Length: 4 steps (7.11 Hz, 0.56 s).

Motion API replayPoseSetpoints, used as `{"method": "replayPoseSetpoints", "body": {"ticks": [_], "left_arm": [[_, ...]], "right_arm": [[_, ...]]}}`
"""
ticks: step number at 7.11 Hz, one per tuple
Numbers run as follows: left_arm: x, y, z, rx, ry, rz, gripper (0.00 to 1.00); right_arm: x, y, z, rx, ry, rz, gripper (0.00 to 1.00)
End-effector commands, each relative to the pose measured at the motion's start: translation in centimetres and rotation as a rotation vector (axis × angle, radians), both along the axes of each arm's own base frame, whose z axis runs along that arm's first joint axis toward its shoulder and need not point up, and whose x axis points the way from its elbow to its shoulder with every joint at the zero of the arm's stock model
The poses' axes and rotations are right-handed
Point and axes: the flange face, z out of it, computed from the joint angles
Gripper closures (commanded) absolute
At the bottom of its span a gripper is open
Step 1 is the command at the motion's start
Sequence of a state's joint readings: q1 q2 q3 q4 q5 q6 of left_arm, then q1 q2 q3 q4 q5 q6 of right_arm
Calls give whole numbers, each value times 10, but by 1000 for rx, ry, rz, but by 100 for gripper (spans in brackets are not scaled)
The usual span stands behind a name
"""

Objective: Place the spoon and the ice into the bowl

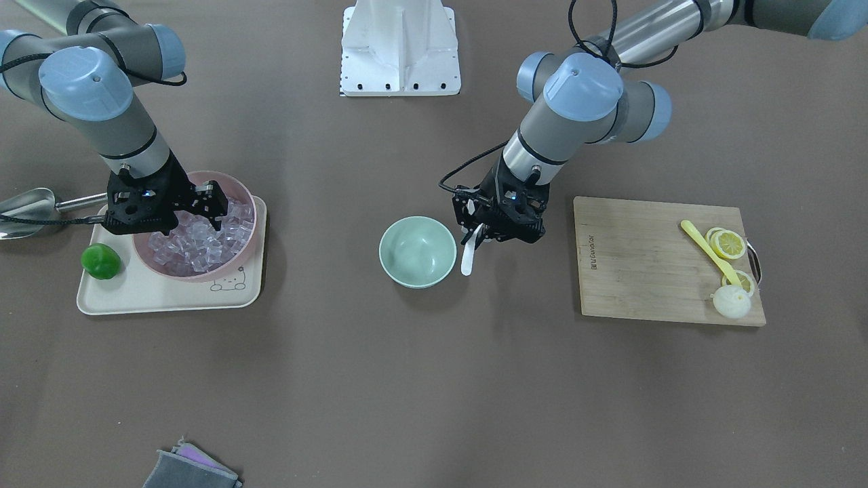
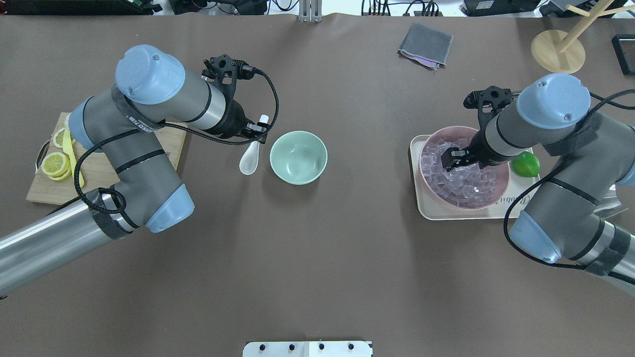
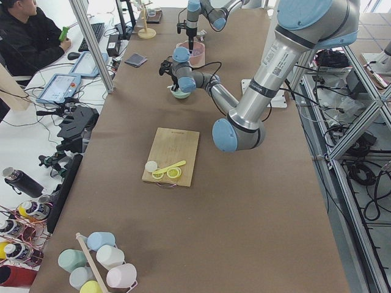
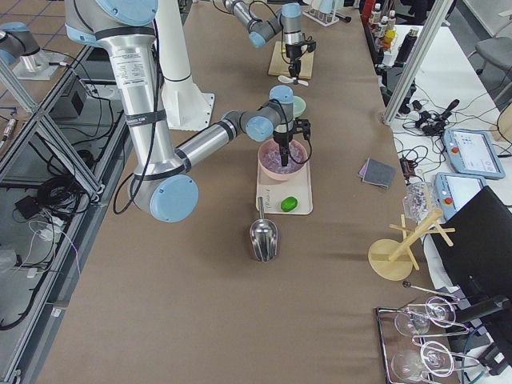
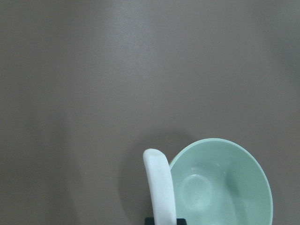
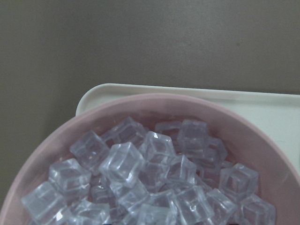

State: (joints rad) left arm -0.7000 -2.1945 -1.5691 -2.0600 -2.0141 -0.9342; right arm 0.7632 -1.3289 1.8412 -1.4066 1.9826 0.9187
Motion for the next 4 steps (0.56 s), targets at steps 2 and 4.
{"method": "replayPoseSetpoints", "body": {"ticks": [2, 4], "left_arm": [[1, 1, 1, 0, 0, 2, 100], [1, 1, 1, 0, -2, 3, 100]], "right_arm": [[-3, 1, -3, 8, 0, 1, 67], [-3, -1, -6, 11, -3, 3, 76]]}}
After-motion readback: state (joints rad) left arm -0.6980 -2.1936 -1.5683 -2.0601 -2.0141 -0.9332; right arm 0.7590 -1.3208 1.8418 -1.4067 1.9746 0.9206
